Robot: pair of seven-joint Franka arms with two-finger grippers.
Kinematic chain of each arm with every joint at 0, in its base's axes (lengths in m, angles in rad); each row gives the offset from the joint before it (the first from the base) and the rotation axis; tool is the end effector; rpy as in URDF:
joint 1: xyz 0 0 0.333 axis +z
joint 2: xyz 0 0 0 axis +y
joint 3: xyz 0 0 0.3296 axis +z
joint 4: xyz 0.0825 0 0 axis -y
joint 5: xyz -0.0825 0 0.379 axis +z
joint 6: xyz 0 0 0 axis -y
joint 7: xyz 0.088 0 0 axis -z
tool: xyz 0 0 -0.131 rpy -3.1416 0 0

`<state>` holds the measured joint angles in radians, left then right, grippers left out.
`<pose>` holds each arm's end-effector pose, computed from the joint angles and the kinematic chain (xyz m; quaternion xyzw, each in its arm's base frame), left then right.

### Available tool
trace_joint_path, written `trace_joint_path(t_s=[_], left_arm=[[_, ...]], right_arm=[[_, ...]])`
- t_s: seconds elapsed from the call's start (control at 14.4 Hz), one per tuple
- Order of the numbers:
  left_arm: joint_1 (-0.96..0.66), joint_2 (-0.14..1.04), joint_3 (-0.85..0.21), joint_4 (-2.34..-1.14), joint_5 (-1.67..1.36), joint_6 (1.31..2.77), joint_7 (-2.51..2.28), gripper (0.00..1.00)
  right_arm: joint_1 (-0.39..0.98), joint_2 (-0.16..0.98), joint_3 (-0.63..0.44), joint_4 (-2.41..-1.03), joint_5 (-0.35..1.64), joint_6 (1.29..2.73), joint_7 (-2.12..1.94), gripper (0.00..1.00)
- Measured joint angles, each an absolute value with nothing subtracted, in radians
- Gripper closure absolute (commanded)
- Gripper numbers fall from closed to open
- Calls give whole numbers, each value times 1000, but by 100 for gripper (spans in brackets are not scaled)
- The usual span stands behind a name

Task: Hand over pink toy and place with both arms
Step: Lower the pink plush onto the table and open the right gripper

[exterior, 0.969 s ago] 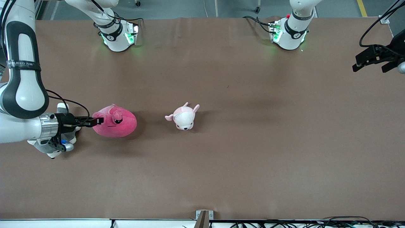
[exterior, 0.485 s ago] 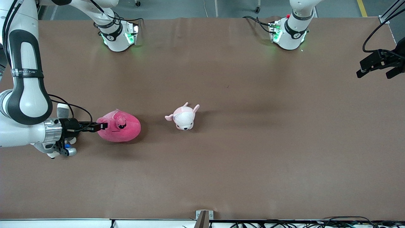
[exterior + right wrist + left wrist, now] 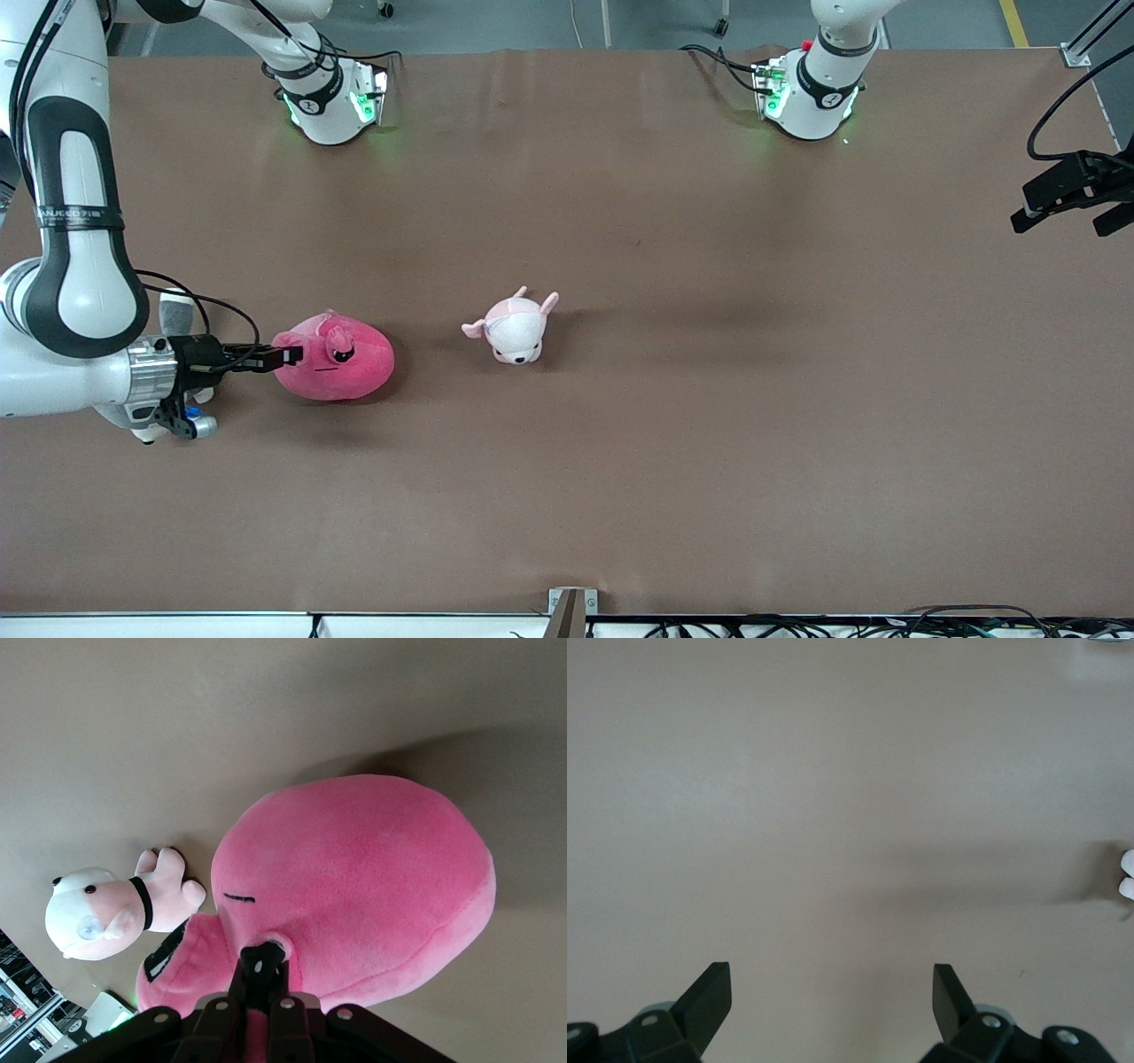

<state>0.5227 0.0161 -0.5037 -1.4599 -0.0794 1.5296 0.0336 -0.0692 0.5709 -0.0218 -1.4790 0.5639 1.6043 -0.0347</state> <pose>0.5516 0.0023 0.6547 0.9986 -0.0099 0.0289 0.0427 0.6574 0.0109 0.3250 -0.9361 0.0965 0.1953 0.2761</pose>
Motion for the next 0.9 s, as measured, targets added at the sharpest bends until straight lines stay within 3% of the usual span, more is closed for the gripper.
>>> trace_joint_path(t_s=[0.21,0.48,0.55,0.62,0.69,0.9], left_arm=[[469,19,-446,-1457,-79,1530,34,0],[269,19,-256,-1454,-79,1530,34,0],[231,19,-219,-1454,-79,1530,34,0],[197,19,-187,-1454,-79,1530,34,0],[168,19,-158,-1454,-79,1530,34,0],[120,19,-109,-1453,-79,1530,34,0]], right_arm=[[-79,578,-22,-1479,563,1604,-61,98],[-94,589,-22,-1479,563,1604,-82,96],[-94,591,-22,-1480,563,1604,-83,75],[-94,593,-22,-1480,563,1604,-83,28],[-94,595,-22,-1480,563,1604,-83,1],[-96,593,-22,-1468,563,1604,-83,0]])
